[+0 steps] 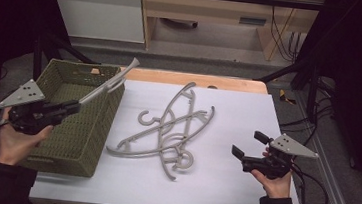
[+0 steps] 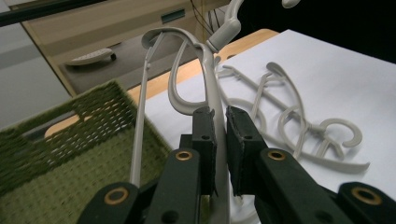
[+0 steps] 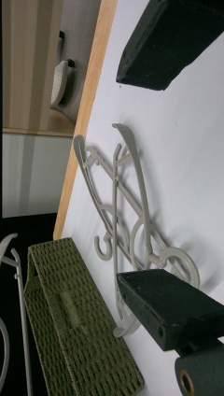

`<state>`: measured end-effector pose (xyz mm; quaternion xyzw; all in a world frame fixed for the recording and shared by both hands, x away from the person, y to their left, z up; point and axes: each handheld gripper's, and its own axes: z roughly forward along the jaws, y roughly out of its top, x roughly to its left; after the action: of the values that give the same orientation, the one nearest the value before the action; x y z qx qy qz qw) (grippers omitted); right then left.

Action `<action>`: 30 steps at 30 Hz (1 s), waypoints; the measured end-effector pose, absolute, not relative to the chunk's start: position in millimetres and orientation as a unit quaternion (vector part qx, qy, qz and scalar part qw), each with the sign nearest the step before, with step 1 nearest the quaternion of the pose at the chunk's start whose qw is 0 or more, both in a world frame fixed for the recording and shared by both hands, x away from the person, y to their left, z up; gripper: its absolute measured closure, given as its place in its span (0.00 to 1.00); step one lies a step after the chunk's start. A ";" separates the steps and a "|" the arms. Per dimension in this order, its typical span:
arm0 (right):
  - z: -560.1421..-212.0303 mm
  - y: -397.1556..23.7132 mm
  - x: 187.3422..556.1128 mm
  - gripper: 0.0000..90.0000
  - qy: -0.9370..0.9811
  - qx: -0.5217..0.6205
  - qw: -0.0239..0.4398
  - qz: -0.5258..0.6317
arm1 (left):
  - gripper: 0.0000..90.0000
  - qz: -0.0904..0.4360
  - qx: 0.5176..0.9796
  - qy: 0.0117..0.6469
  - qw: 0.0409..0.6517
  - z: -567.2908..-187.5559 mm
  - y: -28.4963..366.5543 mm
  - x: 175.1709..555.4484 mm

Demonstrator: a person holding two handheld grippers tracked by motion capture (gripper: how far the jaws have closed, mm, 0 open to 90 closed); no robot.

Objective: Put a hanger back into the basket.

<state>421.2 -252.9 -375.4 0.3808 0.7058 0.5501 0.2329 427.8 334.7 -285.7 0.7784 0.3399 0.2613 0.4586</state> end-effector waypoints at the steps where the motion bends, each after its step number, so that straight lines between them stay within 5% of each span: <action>1: -375.5 -252.9 421.2 0.06 0.706 0.381 0.233 0.550 | 0.91 0.262 0.776 0.343 0.459 -287.5 341.0 426.4; 30: -376.5 -251.9 422.4 0.06 0.707 0.385 0.234 0.546 | 0.91 0.221 0.778 0.377 0.452 -323.1 420.4 438.9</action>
<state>422.4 -251.9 -376.5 0.3851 0.7066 0.5457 0.2337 438.9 420.4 -323.1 0.7780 0.3765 0.2209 0.4519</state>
